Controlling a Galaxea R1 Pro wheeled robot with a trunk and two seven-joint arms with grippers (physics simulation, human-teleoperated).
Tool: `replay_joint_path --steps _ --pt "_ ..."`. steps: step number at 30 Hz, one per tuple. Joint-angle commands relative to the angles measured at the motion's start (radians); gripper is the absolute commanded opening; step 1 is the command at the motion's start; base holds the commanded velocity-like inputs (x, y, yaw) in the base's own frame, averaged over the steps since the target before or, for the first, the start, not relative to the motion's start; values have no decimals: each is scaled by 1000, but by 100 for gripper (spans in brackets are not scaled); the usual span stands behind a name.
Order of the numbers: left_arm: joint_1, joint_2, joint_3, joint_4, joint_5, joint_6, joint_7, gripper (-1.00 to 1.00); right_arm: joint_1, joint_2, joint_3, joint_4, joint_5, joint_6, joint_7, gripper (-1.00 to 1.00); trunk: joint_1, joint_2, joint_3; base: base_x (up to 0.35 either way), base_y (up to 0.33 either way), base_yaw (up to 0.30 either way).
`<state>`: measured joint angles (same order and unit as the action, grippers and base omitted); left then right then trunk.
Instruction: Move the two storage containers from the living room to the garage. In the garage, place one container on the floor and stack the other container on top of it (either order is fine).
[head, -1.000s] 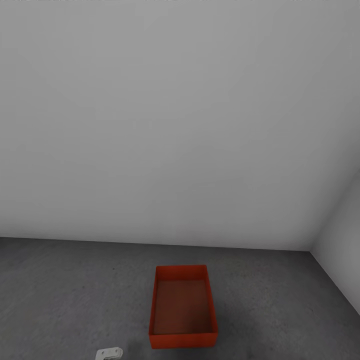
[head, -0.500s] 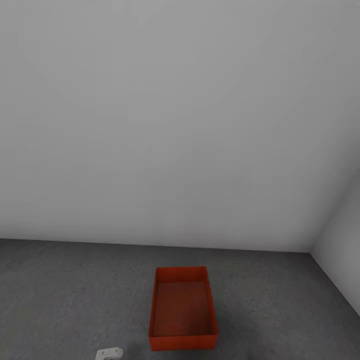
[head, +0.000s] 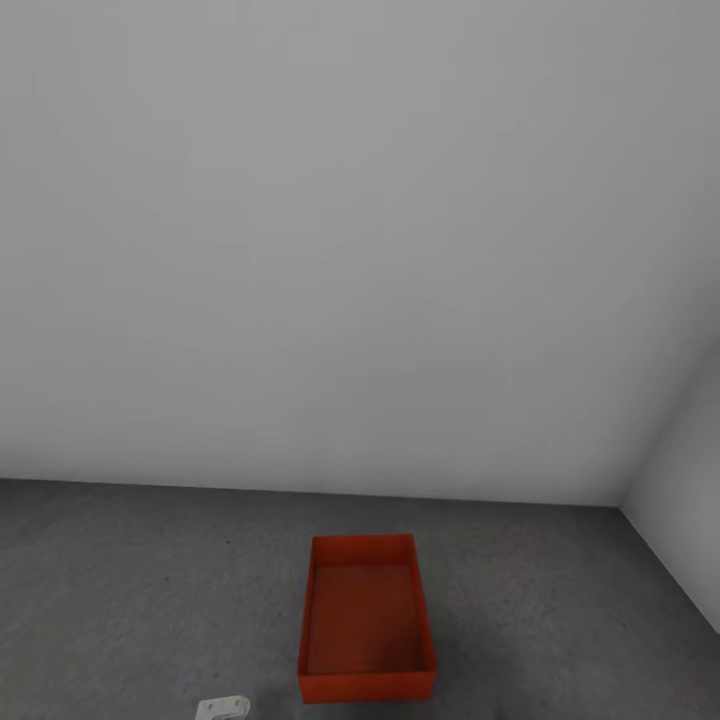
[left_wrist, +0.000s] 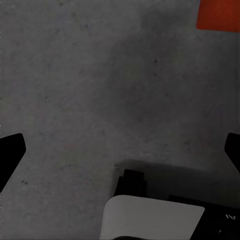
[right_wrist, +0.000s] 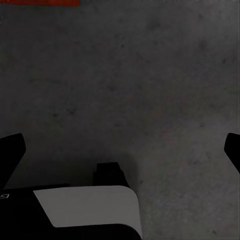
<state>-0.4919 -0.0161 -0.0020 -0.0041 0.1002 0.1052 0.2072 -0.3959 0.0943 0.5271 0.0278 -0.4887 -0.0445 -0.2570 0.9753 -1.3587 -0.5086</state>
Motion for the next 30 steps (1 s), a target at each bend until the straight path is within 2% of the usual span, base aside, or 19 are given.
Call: replay_joint_path --steps 1,22,30 --pt "-1 0 -1 0 10 2 3 100 -1 1 8 3 -10 -5 -1 100 -4 7 2 0 0 0" --pt "-1 -1 -1 0 10 4 2 100 -1 2 8 3 -10 -4 -1 100 -84 154 69 0 0 1" --pt "-1 -1 -1 0 12 -1 3 100 -1 2 8 3 -10 -5 -1 100 -84 154 80 0 0 69"
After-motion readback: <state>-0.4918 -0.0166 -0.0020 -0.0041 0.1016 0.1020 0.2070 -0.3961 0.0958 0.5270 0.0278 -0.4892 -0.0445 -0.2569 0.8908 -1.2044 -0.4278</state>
